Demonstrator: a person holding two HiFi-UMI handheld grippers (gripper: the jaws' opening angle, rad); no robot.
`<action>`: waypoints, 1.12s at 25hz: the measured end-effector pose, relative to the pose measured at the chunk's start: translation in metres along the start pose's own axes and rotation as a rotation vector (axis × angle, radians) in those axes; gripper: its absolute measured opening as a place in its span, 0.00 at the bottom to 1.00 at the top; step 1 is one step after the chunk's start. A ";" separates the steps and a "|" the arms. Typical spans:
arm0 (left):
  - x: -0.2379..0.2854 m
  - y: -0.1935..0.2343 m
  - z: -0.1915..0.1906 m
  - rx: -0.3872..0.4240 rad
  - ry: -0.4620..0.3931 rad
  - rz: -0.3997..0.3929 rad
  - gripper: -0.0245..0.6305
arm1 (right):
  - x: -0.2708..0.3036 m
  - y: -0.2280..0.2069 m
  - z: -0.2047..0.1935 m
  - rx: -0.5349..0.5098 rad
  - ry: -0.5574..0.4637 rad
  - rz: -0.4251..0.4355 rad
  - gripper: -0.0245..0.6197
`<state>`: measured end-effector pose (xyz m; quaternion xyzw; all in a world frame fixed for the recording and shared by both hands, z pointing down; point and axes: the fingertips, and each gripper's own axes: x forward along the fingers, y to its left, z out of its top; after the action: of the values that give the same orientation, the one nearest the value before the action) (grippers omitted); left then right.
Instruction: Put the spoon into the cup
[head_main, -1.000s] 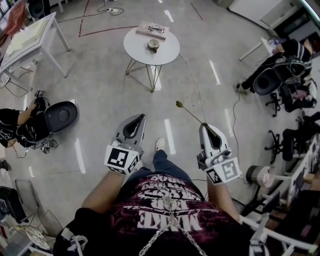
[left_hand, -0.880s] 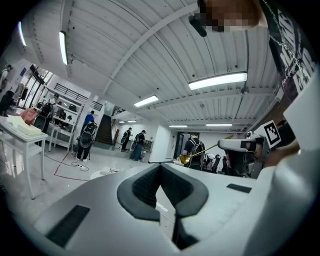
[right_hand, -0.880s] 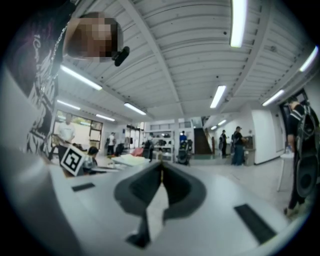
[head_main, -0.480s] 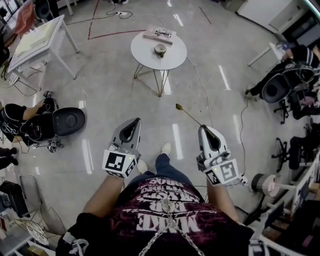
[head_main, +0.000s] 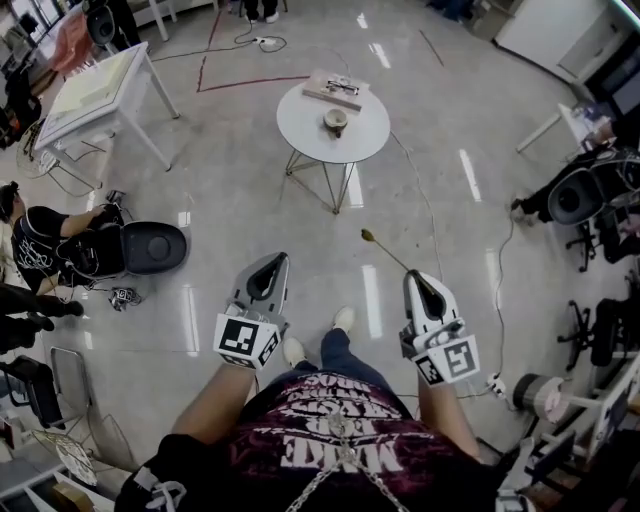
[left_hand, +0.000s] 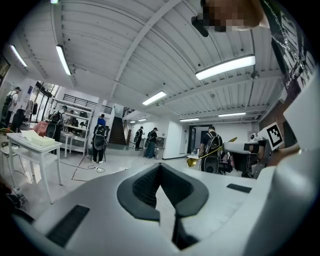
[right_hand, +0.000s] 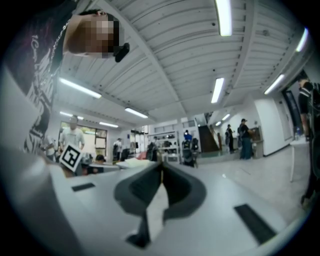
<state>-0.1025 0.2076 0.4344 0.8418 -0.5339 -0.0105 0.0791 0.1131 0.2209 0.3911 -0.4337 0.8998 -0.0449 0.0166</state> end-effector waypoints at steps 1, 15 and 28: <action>0.007 -0.002 0.002 0.001 -0.001 -0.004 0.08 | 0.001 -0.006 0.001 0.001 0.000 -0.003 0.09; 0.092 -0.013 0.029 0.029 -0.020 0.001 0.08 | 0.040 -0.075 0.031 -0.005 -0.068 0.058 0.09; 0.153 -0.024 0.046 0.060 -0.030 0.071 0.08 | 0.065 -0.142 0.043 0.017 -0.086 0.136 0.09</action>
<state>-0.0196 0.0741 0.3962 0.8241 -0.5646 -0.0043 0.0462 0.1862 0.0793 0.3624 -0.3729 0.9252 -0.0325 0.0619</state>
